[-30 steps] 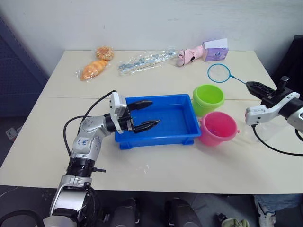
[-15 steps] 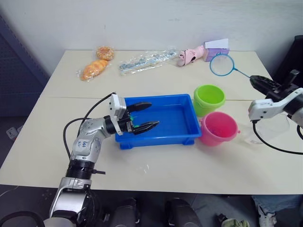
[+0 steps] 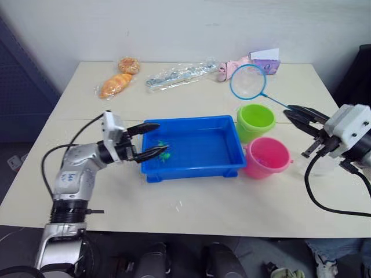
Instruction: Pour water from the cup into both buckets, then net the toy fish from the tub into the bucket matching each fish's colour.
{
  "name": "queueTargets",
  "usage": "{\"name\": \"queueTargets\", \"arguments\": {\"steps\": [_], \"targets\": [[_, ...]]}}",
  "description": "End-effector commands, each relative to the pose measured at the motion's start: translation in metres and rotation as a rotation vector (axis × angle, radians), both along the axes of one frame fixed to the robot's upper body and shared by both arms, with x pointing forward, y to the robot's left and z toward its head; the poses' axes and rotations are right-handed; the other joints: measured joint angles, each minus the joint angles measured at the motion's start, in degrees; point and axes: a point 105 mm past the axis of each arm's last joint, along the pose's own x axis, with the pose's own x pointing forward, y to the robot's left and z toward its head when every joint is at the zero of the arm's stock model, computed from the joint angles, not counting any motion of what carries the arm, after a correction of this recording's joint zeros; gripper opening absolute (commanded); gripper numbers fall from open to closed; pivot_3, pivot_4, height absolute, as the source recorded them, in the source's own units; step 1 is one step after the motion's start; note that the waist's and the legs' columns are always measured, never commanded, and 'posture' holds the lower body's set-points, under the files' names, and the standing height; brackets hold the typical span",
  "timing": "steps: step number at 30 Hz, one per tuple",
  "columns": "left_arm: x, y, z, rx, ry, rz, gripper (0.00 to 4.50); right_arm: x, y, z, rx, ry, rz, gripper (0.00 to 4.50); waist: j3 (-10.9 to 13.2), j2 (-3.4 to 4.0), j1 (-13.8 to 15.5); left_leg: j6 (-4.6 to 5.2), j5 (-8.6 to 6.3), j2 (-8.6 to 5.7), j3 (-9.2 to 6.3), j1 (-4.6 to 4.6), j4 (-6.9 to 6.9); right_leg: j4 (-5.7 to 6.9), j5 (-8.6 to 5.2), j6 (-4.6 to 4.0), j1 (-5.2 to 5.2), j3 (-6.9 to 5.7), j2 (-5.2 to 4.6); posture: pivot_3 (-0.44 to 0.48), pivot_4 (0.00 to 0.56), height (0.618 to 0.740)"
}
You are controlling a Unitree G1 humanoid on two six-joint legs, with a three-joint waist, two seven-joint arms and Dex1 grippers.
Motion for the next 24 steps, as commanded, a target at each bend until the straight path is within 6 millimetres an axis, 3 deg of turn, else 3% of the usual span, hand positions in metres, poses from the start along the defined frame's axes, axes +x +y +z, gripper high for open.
{"name": "queueTargets", "arguments": {"steps": [1, 12, 18, 24], "targets": [[-0.003, 0.015, 0.013, -0.017, -0.017, 0.022, 4.43, -0.006, 0.021, 0.006, 0.115, 0.063, 0.04, 0.0, 0.0, -0.11, 0.0, 0.01, -0.01, 0.0, -0.02, 0.0, -0.02, -0.04, 0.0, 0.0, 0.02, -0.01, -0.01, 0.0, 0.15, 0.74], [-0.02, 0.053, -0.009, 0.132, 0.085, 0.034, 4.43, 0.0, 0.056, -0.041, -0.023, 0.33, 0.099, 0.0, -0.01, -0.19, -0.03, 0.05, -0.04, -0.09, -0.01, -0.05, -0.11, -0.1, 0.01, 0.01, -0.07, 0.02, -0.09, 0.0, 0.15, 0.74], [-0.028, 0.068, -0.022, 0.215, 0.112, 0.026, 4.43, 0.019, 0.071, -0.058, -0.242, 0.395, 0.15, 0.0, -0.01, -0.2, -0.31, 0.13, -0.09, -0.07, 0.09, -0.05, -0.19, -0.04, 0.01, 0.0, -0.24, 0.1, -0.08, 0.0, 0.15, 0.74], [-0.032, 0.068, -0.026, 0.275, 0.114, -0.004, 4.43, 0.043, 0.079, -0.082, -0.427, 0.548, 0.143, 0.0, -0.01, -0.2, -0.22, 0.13, -0.09, -0.08, 0.13, -0.15, -0.17, -0.03, 0.02, -0.03, -0.35, 0.12, -0.15, 0.0, 0.15, 0.74]]}}
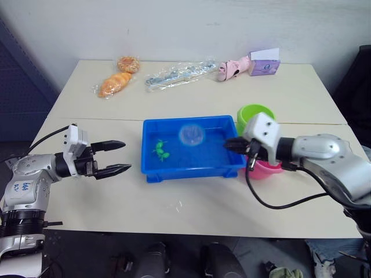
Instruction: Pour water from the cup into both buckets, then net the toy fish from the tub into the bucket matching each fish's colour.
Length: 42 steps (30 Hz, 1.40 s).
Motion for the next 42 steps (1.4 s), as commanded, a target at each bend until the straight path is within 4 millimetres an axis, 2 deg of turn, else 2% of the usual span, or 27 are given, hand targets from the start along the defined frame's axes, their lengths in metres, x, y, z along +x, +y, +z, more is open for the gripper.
{"name": "queueTargets", "arguments": {"steps": [1, 6, 11, 23, 34, 42], "targets": [[-0.002, -0.001, 0.003, 0.039, -0.024, -0.026, 4.43, 0.012, 0.006, -0.003, -0.089, 0.031, 0.019, 0.0, 0.0, 0.0, -0.05, 0.01, -0.01, -0.01, 0.03, 0.0, 0.02, 0.02, 0.0, 0.0, -0.02, 0.01, -0.02, 0.0, 0.15, 0.74], [-0.002, -0.003, 0.003, 0.046, -0.035, -0.023, 4.43, 0.027, 0.022, -0.008, -0.171, 0.058, 0.064, 0.0, 0.0, 0.0, -0.19, 0.0, -0.01, -0.01, 0.04, -0.03, 0.0, 0.04, 0.0, -0.01, -0.08, 0.01, -0.01, 0.0, 0.15, 0.74], [-0.005, -0.004, 0.002, 0.047, -0.038, -0.019, 4.43, 0.027, 0.039, -0.015, -0.2, 0.11, 0.156, 0.0, 0.0, 0.0, -0.3, -0.03, -0.01, -0.01, 0.07, -0.04, -0.02, 0.09, 0.0, -0.01, -0.15, 0.01, -0.01, 0.0, 0.15, 0.74], [-0.003, -0.008, 0.002, 0.038, -0.053, -0.005, 4.43, 0.037, 0.07, -0.017, -0.158, 0.063, 0.197, 0.0, 0.0, -0.01, -0.36, -0.04, -0.03, -0.01, 0.09, -0.05, 0.01, 0.14, 0.01, -0.01, -0.15, 0.0, -0.01, 0.0, 0.15, 0.74], [0.0, -0.006, 0.004, 0.044, -0.054, -0.001, 4.43, 0.024, 0.069, -0.007, -0.109, 0.037, 0.265, 0.0, 0.0, -0.01, -0.27, -0.05, -0.04, -0.02, 0.09, -0.05, 0.01, 0.13, 0.01, -0.01, -0.16, 0.0, -0.01, 0.0, 0.15, 0.74], [0.001, -0.005, 0.002, 0.047, -0.053, 0.003, 4.43, 0.016, 0.055, 0.001, -0.055, 0.025, 0.252, 0.0, 0.0, -0.01, -0.2, -0.05, -0.05, -0.02, 0.1, -0.05, 0.01, 0.11, 0.01, -0.01, -0.15, 0.0, -0.01, 0.0, 0.15, 0.74]]}}
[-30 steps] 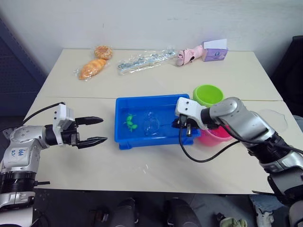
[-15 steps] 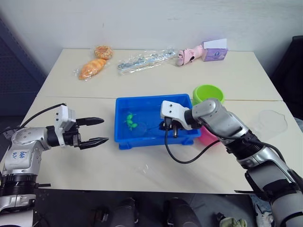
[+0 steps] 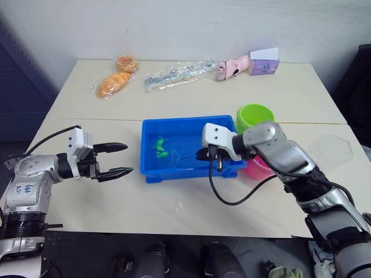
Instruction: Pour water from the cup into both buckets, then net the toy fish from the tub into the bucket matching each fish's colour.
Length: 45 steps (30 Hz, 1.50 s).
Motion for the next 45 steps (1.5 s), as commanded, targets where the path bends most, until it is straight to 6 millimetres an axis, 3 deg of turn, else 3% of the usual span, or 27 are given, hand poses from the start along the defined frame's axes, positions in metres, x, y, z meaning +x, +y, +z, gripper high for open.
{"name": "queueTargets", "arguments": {"steps": [1, 9, 22, 27, 32, 39, 45], "targets": [[0.001, 0.002, 0.007, 0.011, -0.034, 0.001, 4.43, -0.003, -0.005, 0.024, 0.072, -0.058, 0.006, 0.0, 0.0, 0.0, -0.02, 0.0, 0.0, 0.0, 0.0, 0.0, 0.0, 0.0, 0.0, 0.0, 0.0, 0.0, 0.0, 0.0, 0.15, 0.74], [0.005, -0.004, 0.011, -0.008, -0.057, -0.015, 4.43, -0.026, -0.04, 0.052, 0.151, -0.151, 0.017, 0.0, 0.0, -0.02, 0.26, 0.03, -0.05, 0.0, -0.04, 0.0, -0.01, -0.09, 0.0, 0.0, 0.06, -0.03, 0.0, 0.0, 0.15, 0.74], [0.011, -0.04, 0.015, -0.063, -0.098, -0.129, 4.43, -0.049, -0.114, 0.085, 0.254, -0.306, -0.232, 0.0, 0.01, -0.04, 0.18, 0.03, -0.06, 0.0, 0.02, 0.04, -0.01, -0.12, 0.0, 0.0, 0.14, 0.0, 0.03, 0.0, 0.15, 0.74], [0.016, -0.064, 0.028, -0.121, -0.136, -0.191, 4.43, -0.042, -0.168, 0.1, 0.218, -0.39, -0.463, 0.0, 0.02, -0.05, 0.39, 0.03, -0.05, 0.0, 0.01, 0.07, 0.01, -0.15, 0.0, 0.01, 0.21, 0.0, 0.03, 0.0, 0.15, 0.74], [0.021, -0.087, 0.04, -0.193, -0.143, -0.213, 4.43, -0.024, -0.21, 0.095, 0.05, -0.501, -0.619, 0.0, 0.02, -0.06, 0.48, 0.03, -0.05, -0.01, 0.01, 0.06, 0.02, -0.18, 0.01, 0.02, 0.22, 0.0, 0.04, 0.0, 0.15, 0.74], [0.023, -0.112, 0.056, -0.278, -0.133, -0.226, 4.43, 0.0, -0.237, 0.085, -0.037, -0.619, -0.693, 0.0, 0.03, -0.05, 0.17, -0.07, 0.05, 0.03, 0.11, 0.1, 0.02, -0.09, 0.01, 0.02, 0.17, 0.06, 0.12, 0.0, 0.15, 0.74], [0.022, -0.133, 0.065, -0.294, -0.142, -0.237, 4.43, 0.013, -0.239, 0.079, -0.14, -0.752, -0.659, 0.0, 0.03, -0.05, 0.36, -0.07, 0.05, 0.02, 0.11, 0.08, 0.04, -0.12, 0.01, 0.03, 0.19, 0.05, 0.11, 0.0, 0.15, 0.74]]}}
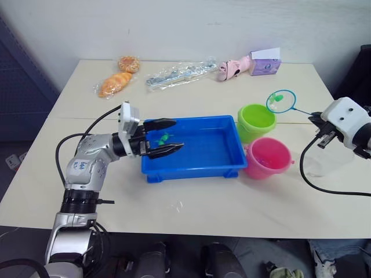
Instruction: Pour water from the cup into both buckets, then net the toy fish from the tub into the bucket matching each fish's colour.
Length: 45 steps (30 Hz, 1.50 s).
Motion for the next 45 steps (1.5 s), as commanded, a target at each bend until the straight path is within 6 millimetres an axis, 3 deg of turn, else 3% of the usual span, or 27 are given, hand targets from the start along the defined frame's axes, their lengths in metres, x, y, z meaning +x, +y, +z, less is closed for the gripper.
{"name": "queueTargets", "arguments": {"steps": [1, 5, 11, 16, 19, 26, 32, 42, 45], "targets": [[-0.004, -0.009, 0.012, -0.013, -0.048, -0.021, 4.43, 0.004, 0.0, 0.012, -0.114, -0.1, 0.005, 0.0, 0.0, 0.0, 0.0, 0.0, 0.0, 0.0, 0.01, 0.0, 0.0, 0.0, 0.0, 0.0, 0.0, 0.0, 0.0, 0.0, 0.15, 0.74], [-0.005, -0.011, 0.011, 0.002, -0.053, -0.037, 4.43, 0.005, 0.001, 0.01, -0.317, -0.164, 0.038, 0.0, 0.0, 0.01, -0.05, -0.02, 0.01, -0.01, 0.0, 0.0, 0.0, 0.0, 0.0, 0.0, 0.0, -0.01, 0.01, 0.0, 0.15, 0.74], [-0.004, -0.01, 0.007, 0.007, -0.055, -0.039, 4.43, 0.004, 0.004, 0.025, -0.708, -0.378, 0.075, 0.0, 0.01, 0.02, -0.06, -0.06, 0.04, -0.01, 0.01, 0.0, 0.0, 0.01, 0.0, 0.0, -0.02, 0.01, 0.01, 0.0, 0.15, 0.74], [-0.002, -0.012, 0.007, 0.0, -0.055, -0.038, 4.43, -0.001, 0.013, 0.025, -0.88, -0.513, 0.148, 0.0, 0.01, 0.02, -0.08, -0.12, 0.07, 0.0, 0.02, 0.01, 0.0, 0.01, 0.0, 0.0, -0.03, 0.04, 0.03, 0.0, 0.15, 0.74], [-0.001, -0.014, 0.007, -0.008, -0.057, -0.037, 4.43, -0.001, 0.012, 0.013, -0.969, -0.545, 0.176, 0.0, 0.01, 0.02, -0.04, -0.13, 0.08, 0.0, 0.02, 0.0, 0.0, 0.01, 0.0, 0.0, -0.03, 0.04, 0.03, 0.0, 0.15, 0.74], [0.001, -0.017, 0.009, -0.036, -0.064, -0.025, 4.43, 0.002, 0.002, -0.002, -1.064, -0.546, 0.201, 0.0, 0.01, 0.02, -0.02, -0.15, 0.09, -0.01, 0.04, 0.0, -0.01, 0.01, 0.0, 0.0, -0.03, 0.04, 0.05, 0.0, 0.15, 0.74], [0.003, -0.02, 0.01, -0.057, -0.067, -0.027, 4.43, 0.007, 0.002, -0.003, -1.162, -0.562, 0.264, 0.0, 0.0, 0.05, -0.17, -0.2, 0.12, 0.0, 0.1, 0.01, -0.03, 0.05, 0.0, 0.0, -0.09, 0.09, 0.08, 0.0, 0.15, 0.74], [0.004, -0.024, 0.007, -0.052, -0.081, -0.038, 4.43, 0.012, -0.001, 0.019, -1.204, -0.606, 0.262, 0.0, 0.0, 0.05, -0.07, -0.21, 0.13, -0.01, 0.11, 0.0, -0.04, 0.05, 0.0, 0.0, -0.11, 0.09, 0.09, 0.0, 0.15, 0.74], [0.004, -0.025, 0.006, -0.056, -0.077, -0.034, 4.43, 0.009, 0.006, 0.004, -1.179, -0.578, 0.303, 0.0, 0.01, 0.05, -0.06, -0.21, 0.13, -0.01, 0.1, 0.0, -0.04, 0.05, 0.0, 0.0, -0.1, 0.09, 0.09, 0.0, 0.15, 0.74]]}}
